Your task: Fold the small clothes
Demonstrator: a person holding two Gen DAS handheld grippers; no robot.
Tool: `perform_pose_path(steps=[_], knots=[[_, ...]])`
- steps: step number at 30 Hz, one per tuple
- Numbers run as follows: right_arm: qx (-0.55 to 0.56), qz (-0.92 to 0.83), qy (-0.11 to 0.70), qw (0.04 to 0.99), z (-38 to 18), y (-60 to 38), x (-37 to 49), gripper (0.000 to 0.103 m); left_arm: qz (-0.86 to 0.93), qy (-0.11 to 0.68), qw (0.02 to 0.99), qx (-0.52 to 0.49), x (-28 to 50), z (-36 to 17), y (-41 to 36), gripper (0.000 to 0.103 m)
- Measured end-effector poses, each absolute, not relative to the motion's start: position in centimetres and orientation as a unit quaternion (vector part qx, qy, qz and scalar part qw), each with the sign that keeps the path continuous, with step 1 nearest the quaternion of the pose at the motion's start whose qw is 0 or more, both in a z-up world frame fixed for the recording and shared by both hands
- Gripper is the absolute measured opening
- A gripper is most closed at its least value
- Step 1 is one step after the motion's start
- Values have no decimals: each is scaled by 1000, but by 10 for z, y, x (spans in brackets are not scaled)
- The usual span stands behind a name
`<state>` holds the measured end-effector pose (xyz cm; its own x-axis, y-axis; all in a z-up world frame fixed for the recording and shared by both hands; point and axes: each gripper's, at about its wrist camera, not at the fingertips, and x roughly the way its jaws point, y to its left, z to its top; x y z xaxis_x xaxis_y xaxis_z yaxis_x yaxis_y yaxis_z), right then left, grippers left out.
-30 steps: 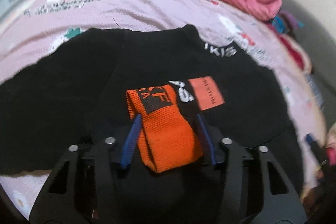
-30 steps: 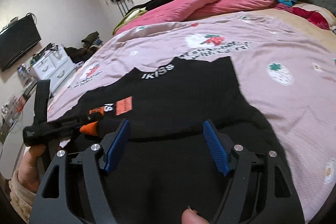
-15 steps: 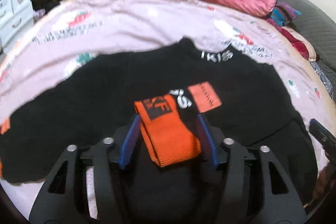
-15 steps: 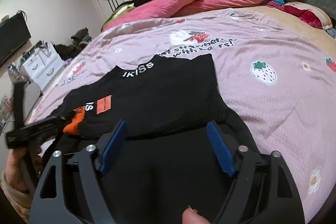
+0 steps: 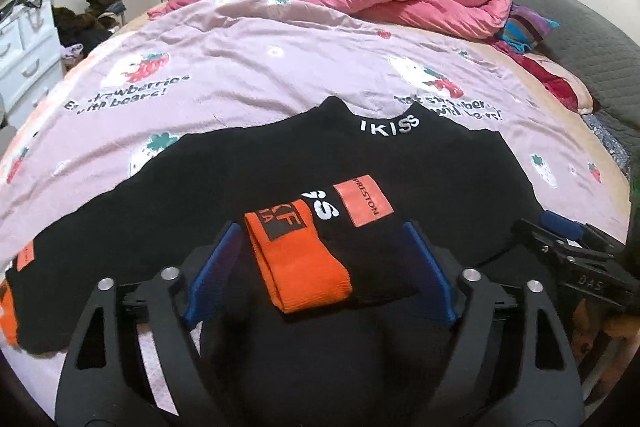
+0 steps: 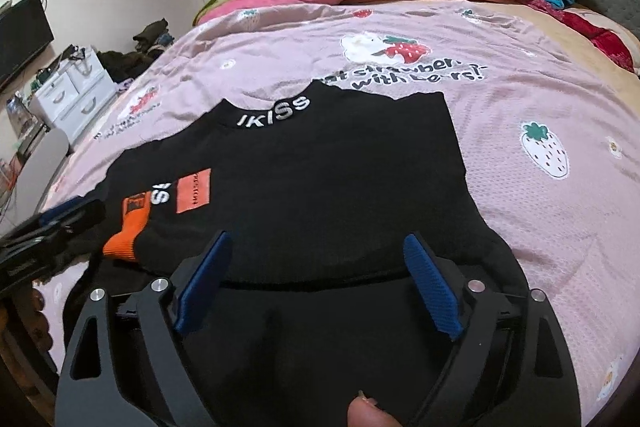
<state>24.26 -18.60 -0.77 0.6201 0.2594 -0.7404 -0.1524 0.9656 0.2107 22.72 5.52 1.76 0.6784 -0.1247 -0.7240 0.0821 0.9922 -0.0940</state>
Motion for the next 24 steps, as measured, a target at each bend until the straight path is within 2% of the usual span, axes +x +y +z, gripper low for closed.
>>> perform_pose_path(steps=[9,14,17,21,24], knots=[[53,92,462,881,-36,-187,256,87,-44,470,881,-39,249,-31,70,77],[65,102,439,890,-26,-187,242,87,-46,465,883,-47,244,-26,74,77],[61,100,419,900,-12,-188,231,96,-44,458,886,-55,241,-20,77,77],[54,97,399,910,2,-189,223,97,-35,452,889,-61,236,-14,84,78],[58,96,391,914,9,-191,219,98,-19,443,895,-56,231,-7,87,86]])
